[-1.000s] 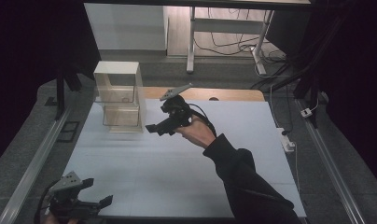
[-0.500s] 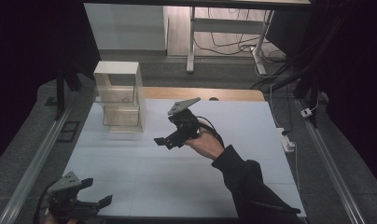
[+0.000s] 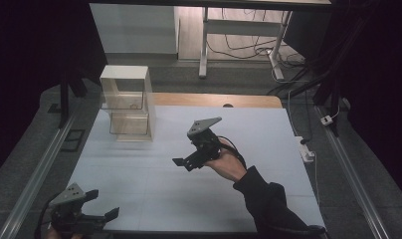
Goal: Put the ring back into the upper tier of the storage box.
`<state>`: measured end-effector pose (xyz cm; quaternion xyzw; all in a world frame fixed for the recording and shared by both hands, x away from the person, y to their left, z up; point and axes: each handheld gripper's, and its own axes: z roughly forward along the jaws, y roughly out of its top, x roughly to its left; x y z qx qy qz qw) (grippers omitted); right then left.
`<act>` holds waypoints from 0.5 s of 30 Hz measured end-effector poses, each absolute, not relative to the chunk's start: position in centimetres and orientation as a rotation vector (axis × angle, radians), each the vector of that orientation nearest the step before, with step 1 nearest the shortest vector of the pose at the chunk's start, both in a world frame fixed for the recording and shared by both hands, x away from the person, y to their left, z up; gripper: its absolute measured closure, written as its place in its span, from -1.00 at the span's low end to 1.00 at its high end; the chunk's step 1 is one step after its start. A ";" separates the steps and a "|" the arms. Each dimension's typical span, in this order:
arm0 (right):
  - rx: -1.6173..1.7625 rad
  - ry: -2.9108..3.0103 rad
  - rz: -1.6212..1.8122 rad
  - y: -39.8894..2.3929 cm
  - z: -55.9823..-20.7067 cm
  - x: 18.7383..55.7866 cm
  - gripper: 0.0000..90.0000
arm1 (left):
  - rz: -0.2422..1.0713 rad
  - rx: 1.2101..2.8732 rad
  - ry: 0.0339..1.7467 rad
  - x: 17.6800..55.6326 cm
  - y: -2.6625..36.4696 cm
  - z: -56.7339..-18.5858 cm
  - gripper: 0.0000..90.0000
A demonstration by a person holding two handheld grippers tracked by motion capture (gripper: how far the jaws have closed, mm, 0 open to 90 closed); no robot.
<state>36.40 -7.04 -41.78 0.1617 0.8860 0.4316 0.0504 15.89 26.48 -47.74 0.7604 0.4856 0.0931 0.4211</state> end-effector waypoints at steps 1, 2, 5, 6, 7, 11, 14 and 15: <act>0.496 2.694 1.315 -7.2 -41.9 36.3 -1.00 | 0.234 1.904 1.216 15.9 26.5 -47.7 -0.98; 0.503 2.692 1.320 -7.4 -42.1 36.2 -1.00 | 0.233 1.903 1.216 15.9 26.5 -47.7 -0.98; 0.522 2.693 1.319 -8.0 -42.6 35.9 -1.00 | 0.234 1.904 1.215 15.9 26.5 -47.7 -0.98; 0.525 2.693 1.318 -8.2 -42.7 35.9 -1.00 | 0.234 1.905 1.216 15.9 26.5 -47.7 -0.98; 0.530 2.692 1.318 -8.4 -42.9 35.8 -1.00 | 0.235 1.905 1.217 15.9 26.5 -47.7 -0.98; 0.547 2.693 1.303 -9.2 -43.4 35.5 -1.00 | 0.234 1.904 1.216 15.9 26.5 -47.7 -0.98; 0.565 2.684 1.297 -9.9 -43.7 35.4 -1.00 | 0.236 1.905 1.216 15.9 26.5 -47.7 -0.98; 0.580 2.686 1.303 -10.1 -43.7 35.3 -1.00 | 0.236 1.905 1.215 15.9 26.5 -47.7 -0.98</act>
